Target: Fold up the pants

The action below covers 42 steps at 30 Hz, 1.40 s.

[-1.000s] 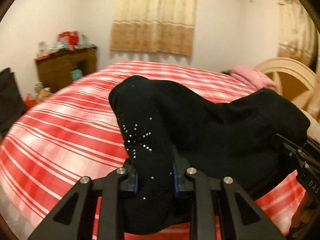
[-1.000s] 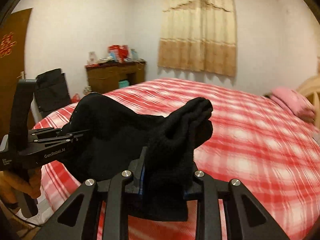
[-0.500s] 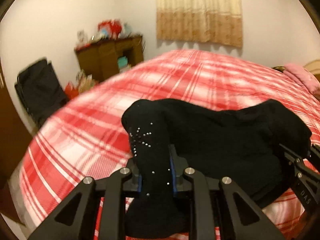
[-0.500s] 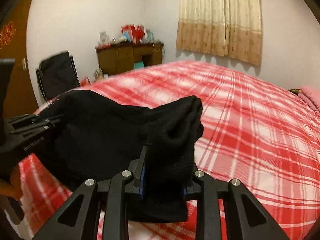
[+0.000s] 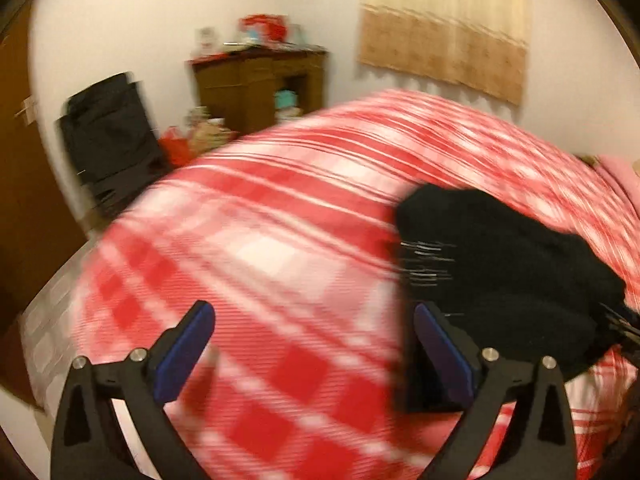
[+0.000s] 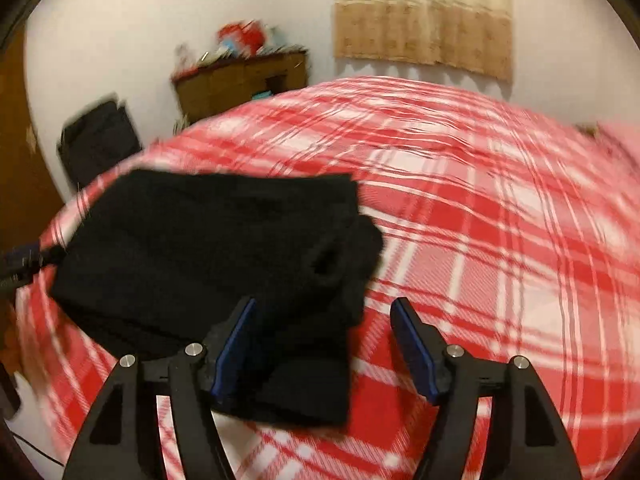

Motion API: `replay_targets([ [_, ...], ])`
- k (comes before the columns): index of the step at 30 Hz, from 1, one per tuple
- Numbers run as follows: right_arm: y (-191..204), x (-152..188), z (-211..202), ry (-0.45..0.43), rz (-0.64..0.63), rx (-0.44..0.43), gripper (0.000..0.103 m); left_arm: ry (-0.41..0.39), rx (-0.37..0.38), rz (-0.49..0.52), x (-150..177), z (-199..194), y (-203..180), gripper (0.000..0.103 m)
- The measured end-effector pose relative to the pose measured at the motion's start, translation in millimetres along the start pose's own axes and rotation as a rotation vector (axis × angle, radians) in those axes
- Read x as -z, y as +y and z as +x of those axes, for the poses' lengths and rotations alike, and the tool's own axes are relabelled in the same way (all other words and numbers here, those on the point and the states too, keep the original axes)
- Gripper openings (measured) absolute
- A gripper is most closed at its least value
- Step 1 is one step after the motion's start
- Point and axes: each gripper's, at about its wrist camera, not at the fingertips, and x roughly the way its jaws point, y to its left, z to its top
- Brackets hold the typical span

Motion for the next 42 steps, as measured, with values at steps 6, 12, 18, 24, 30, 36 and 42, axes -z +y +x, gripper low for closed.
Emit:
replay_targets([
  [6, 12.2, 2.2, -40.5, -0.163, 0.063, 0.06, 0.07, -0.009, -0.069, -0.081, 5.8, -9.9, 25.6, 0.102],
  [12, 59.6, 5.6, -39.3, -0.183, -0.145, 0.095, 0.07, -0.026, -0.006, 0.064, 13.0, -14.0, -37.4, 0.102],
  [18, 54.2, 24.5, 1.1, 0.021, -0.117, -0.002, 0.07, 0.013, 0.031, 0.124, 30.3, -11.6, -72.4, 0.102],
  [24, 49.5, 29.9, -10.9, 0.034, -0.034, -0.024, 0.071, 0.016, 0.039, 0.149, 40.9, -24.6, -80.4, 0.102],
  [30, 48.9, 52.7, -52.4, -0.018, 0.132, -0.057, 0.071, -0.009, 0.053, 0.142, 51.4, -48.1, -75.0, 0.102],
  [36, 63.7, 68.2, -95.8, -0.057, 0.118, -0.04, 0.071, -0.069, 0.071, 0.189, 70.3, -81.5, -75.3, 0.102],
  [42, 72.9, 80.6, -146.1, -0.152, 0.153, 0.08, 0.074, -0.157, 0.096, 0.211, 90.0, -125.9, -71.7, 0.102],
])
